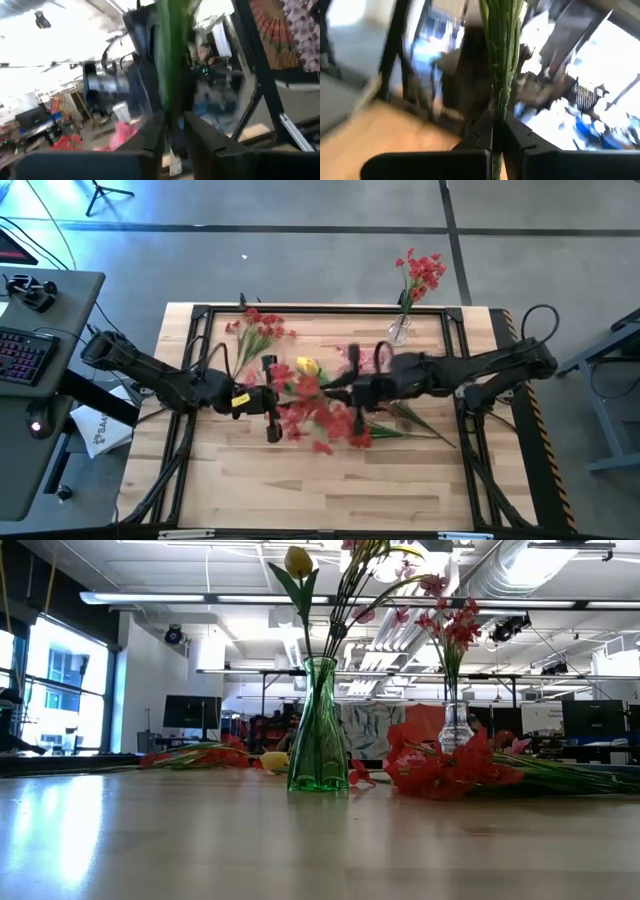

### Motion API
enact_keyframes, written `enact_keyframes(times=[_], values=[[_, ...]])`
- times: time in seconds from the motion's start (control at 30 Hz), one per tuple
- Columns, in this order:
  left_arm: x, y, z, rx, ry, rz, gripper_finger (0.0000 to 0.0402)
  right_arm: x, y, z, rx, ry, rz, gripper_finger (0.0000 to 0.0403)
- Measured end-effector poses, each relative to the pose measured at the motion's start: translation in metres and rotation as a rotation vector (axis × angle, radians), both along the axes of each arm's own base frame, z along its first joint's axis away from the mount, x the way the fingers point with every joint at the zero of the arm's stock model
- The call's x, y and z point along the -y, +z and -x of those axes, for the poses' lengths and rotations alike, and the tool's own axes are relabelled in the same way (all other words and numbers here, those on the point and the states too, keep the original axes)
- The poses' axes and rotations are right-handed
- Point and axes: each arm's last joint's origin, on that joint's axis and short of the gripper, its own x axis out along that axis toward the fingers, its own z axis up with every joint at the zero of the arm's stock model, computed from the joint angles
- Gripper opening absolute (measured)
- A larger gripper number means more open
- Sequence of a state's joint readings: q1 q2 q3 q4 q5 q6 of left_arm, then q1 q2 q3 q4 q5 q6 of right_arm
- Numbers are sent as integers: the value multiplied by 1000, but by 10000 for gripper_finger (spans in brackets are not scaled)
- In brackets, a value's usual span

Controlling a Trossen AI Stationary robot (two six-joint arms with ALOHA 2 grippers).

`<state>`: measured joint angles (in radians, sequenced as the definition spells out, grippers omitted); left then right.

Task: Sort flowers into vase by color
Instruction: Put the bottom left red flowers into the transparent vase

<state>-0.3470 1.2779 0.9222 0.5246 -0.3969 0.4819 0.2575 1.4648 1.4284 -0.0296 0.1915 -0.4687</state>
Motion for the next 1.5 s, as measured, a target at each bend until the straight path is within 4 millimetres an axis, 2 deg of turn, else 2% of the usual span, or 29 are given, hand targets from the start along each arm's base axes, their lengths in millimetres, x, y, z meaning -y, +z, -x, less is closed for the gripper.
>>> enact_keyframes(times=[0.13, 0.23, 0.33, 0.43, 0.57, 0.67, 0.8, 0.93, 1.07, 1.17, 1.3, 1.4, 1.5], values=[[4, -10, 4, -104, 116, -31, 95, 17, 30, 23, 171, 40, -50, 4], [5, -7, 10, -116, 242, -26, 100, 39, 51, 39, 297, 18, -57, 4], [10, -13, 14, -165, 360, -38, 101, 66, 72, 66, 380, -79, -53, 4], [17, -14, 22, -176, 485, -32, 101, 94, 78, 91, 342, -207, -80, 3], [30, -19, 34, -220, 664, -65, 102, 117, 67, 110, 178, -298, -167, 2], [38, -28, 44, -247, 737, -75, 102, 122, 40, 112, 93, -305, -221, 2], [45, -43, 55, -256, 743, -47, 102, 131, -27, 112, 42, -422, -259, 1], [46, -56, 64, -255, 728, 18, 102, 144, -72, 132, 178, -571, -306, 1], [42, -67, 71, -279, 704, 96, 102, 156, -119, 151, 219, -777, -322, 1], [37, -74, 74, -287, 711, 148, 102, 164, -144, 164, 312, -916, -316, 1], [31, -86, 75, -290, 733, 168, 102, 177, -180, 175, 325, -1021, -307, 3], [25, -94, 74, -293, 760, 171, 102, 186, -188, 184, 412, -1065, -340, 4], [17, -98, 72, -291, 793, 181, 102, 196, -198, 187, 422, -1066, -397, 5]])
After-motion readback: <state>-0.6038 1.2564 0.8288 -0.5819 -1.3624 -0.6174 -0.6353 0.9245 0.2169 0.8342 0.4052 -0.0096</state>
